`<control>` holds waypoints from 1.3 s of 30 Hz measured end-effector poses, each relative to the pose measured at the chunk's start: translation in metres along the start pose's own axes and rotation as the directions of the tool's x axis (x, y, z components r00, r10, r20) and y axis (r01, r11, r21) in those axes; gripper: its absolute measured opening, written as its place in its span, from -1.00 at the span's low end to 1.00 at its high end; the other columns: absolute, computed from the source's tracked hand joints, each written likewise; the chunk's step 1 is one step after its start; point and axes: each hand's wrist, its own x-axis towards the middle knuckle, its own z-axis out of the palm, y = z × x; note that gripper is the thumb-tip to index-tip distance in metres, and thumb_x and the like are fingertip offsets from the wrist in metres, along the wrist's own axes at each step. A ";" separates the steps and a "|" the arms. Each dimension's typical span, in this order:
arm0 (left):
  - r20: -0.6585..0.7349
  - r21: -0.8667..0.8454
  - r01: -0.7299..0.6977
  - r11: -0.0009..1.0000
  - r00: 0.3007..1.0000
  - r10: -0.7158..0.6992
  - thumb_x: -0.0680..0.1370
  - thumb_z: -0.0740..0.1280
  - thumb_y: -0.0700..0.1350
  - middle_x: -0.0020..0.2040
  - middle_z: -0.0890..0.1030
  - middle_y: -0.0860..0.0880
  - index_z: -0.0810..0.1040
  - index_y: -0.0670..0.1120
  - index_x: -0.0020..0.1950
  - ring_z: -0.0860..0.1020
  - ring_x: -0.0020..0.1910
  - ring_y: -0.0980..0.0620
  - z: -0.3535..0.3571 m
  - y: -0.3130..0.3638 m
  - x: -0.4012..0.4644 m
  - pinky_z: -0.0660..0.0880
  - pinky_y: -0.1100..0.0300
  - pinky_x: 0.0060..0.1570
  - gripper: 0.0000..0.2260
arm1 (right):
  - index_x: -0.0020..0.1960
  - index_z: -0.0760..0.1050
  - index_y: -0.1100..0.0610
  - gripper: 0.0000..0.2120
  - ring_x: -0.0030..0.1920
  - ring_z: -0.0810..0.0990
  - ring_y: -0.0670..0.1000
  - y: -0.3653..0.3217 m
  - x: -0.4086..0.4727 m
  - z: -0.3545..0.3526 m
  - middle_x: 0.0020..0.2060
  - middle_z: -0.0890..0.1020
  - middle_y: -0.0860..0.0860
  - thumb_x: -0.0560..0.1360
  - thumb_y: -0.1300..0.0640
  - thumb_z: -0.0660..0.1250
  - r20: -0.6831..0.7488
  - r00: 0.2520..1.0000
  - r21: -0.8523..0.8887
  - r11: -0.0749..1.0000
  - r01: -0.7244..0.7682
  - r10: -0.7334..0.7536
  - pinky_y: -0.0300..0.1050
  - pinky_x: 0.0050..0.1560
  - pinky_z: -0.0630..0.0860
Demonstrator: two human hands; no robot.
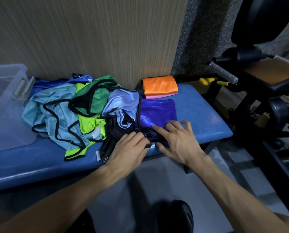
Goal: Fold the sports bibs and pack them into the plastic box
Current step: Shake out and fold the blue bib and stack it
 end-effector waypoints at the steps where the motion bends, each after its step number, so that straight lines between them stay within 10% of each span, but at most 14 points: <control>1: 0.002 0.011 -0.024 1.000 1.000 0.024 0.59 0.28 0.01 -0.07 0.52 0.03 0.58 -0.01 0.03 0.47 -0.10 -0.07 -0.005 -0.002 0.001 0.43 0.05 -0.11 -0.86 | 0.44 0.46 -0.09 -0.44 0.25 0.55 0.15 -0.001 -0.001 0.002 0.02 0.60 0.04 0.49 -0.24 0.16 -0.009 1.000 -0.021 1.000 0.005 -0.005 0.33 0.30 0.31; 7: 0.239 -0.227 -0.029 0.974 0.967 0.084 0.68 0.21 -0.10 0.35 0.50 0.01 0.51 -0.06 0.18 0.42 0.37 -0.03 -0.032 -0.025 0.030 0.37 0.02 0.38 -0.86 | 0.46 0.39 -0.14 -0.51 0.29 0.52 0.30 -0.010 -0.004 0.011 0.10 0.54 0.20 0.54 -0.10 0.27 -0.023 0.999 -0.116 0.993 0.024 -0.026 0.60 0.30 0.23; 12: 0.373 -0.305 0.278 0.911 0.915 -0.155 0.72 0.10 0.00 -0.22 0.53 -0.03 0.38 -0.01 0.04 0.50 -0.19 -0.11 -0.028 -0.034 0.055 0.47 -0.18 -0.11 -0.85 | 0.41 0.41 -0.14 -0.50 0.24 0.52 0.30 -0.012 -0.006 0.008 0.10 0.52 0.19 0.50 -0.18 0.12 0.014 1.000 -0.089 0.996 0.010 -0.009 0.61 0.33 0.18; 19: 0.355 -0.284 0.445 0.849 0.872 -0.338 0.62 0.36 -0.13 -0.15 0.62 0.06 0.66 -0.05 0.05 0.58 -0.12 0.04 -0.011 -0.036 0.086 0.42 0.19 -0.08 -0.91 | 0.51 0.37 -0.07 -0.17 0.12 0.58 0.13 0.005 -0.005 0.003 0.02 0.52 0.07 0.27 -0.16 0.52 0.014 0.998 -0.014 0.998 0.057 -0.057 0.57 0.37 0.24; 28: 0.161 -0.395 0.339 0.854 0.941 -0.298 0.54 0.49 -0.04 -0.14 0.50 0.08 0.67 -0.03 -0.16 0.49 -0.20 0.17 0.008 -0.048 0.067 0.34 0.34 -0.14 -0.88 | 0.35 0.48 -0.16 -0.46 0.23 0.49 -0.11 0.056 -0.013 0.017 0.20 0.52 -0.26 0.41 -0.18 0.49 0.003 0.999 0.480 0.877 0.029 -0.035 -0.07 0.27 0.34; 35: 0.417 -0.460 0.256 0.850 0.907 -0.047 0.34 0.48 0.40 0.21 0.39 0.21 0.55 0.12 0.31 0.41 0.28 0.18 -0.006 -0.071 0.050 0.37 0.41 0.21 -0.37 | 0.27 0.59 -0.07 -0.55 0.18 0.55 -0.12 0.064 -0.010 0.026 0.12 0.62 -0.24 0.41 -0.01 0.58 -0.034 0.998 0.659 0.752 -0.022 0.059 -0.11 0.26 0.44; 39: 0.358 -0.435 0.212 0.875 0.932 -0.048 0.51 0.50 0.12 0.21 0.38 0.18 0.53 0.09 0.35 0.37 0.25 0.23 0.000 -0.073 0.046 0.32 0.38 0.22 -0.56 | 0.29 0.56 -0.12 -0.63 0.12 0.58 -0.10 0.061 -0.004 0.024 0.10 0.65 -0.20 0.51 0.04 0.48 -0.018 0.986 0.668 0.736 -0.110 0.164 -0.09 0.22 0.49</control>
